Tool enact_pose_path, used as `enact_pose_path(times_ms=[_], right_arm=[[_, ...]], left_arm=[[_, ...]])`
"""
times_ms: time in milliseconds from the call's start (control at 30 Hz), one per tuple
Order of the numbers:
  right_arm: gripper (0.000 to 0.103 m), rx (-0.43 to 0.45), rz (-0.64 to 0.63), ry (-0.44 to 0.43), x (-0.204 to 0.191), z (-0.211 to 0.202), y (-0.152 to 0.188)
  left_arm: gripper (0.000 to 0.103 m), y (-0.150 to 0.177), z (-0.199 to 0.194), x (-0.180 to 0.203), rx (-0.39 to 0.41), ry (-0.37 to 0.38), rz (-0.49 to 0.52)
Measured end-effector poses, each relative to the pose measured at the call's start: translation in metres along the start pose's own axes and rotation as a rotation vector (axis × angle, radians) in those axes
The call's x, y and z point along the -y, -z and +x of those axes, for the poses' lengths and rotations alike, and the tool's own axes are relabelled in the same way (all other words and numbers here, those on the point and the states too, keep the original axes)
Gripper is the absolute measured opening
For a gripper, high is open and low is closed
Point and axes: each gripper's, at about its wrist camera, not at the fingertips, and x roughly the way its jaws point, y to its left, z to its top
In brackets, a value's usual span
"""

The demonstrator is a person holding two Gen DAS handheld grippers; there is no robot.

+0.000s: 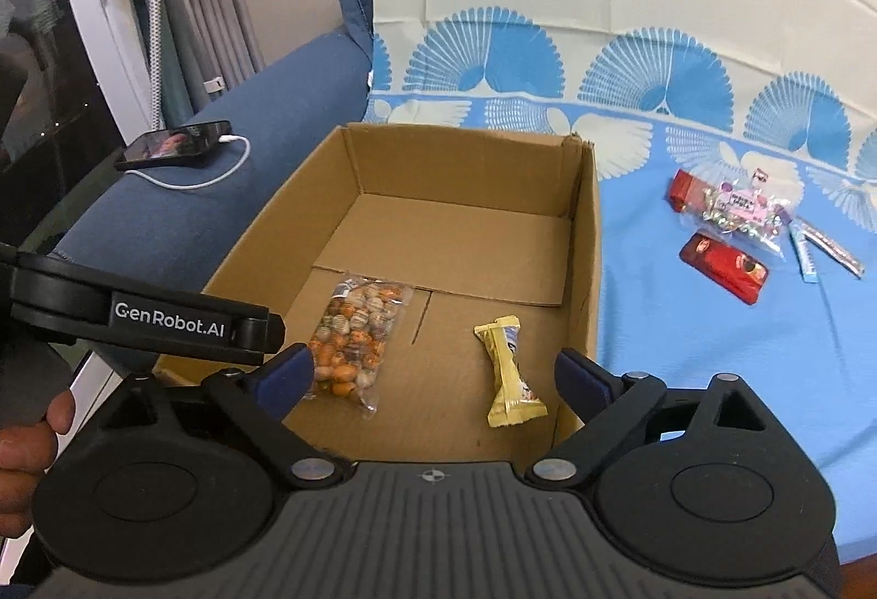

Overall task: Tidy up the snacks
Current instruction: 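Lower and release the nut bag and candy bar into the box with both grippers, then lift both open grippers up out of the box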

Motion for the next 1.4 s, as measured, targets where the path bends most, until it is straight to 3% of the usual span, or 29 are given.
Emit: enact_pose_path(times_ms=[233,567,1400], right_arm=[[0.101,0.084,-0.029,0.031,-0.008,-0.035,0.010],[0.101,0.128,-0.020,0.041,-0.009,-0.066,0.022],[0.101,0.138,-0.003,0.035,-0.010,-0.074,0.027]], left_arm=[[0.103,0.018,-0.034,0.000,0.067,-0.006,-0.007],[0.103,0.032,-0.060,0.004,0.109,0.006,0.000],[0.103,0.036,-0.068,0.010,0.124,-0.024,0.025]])
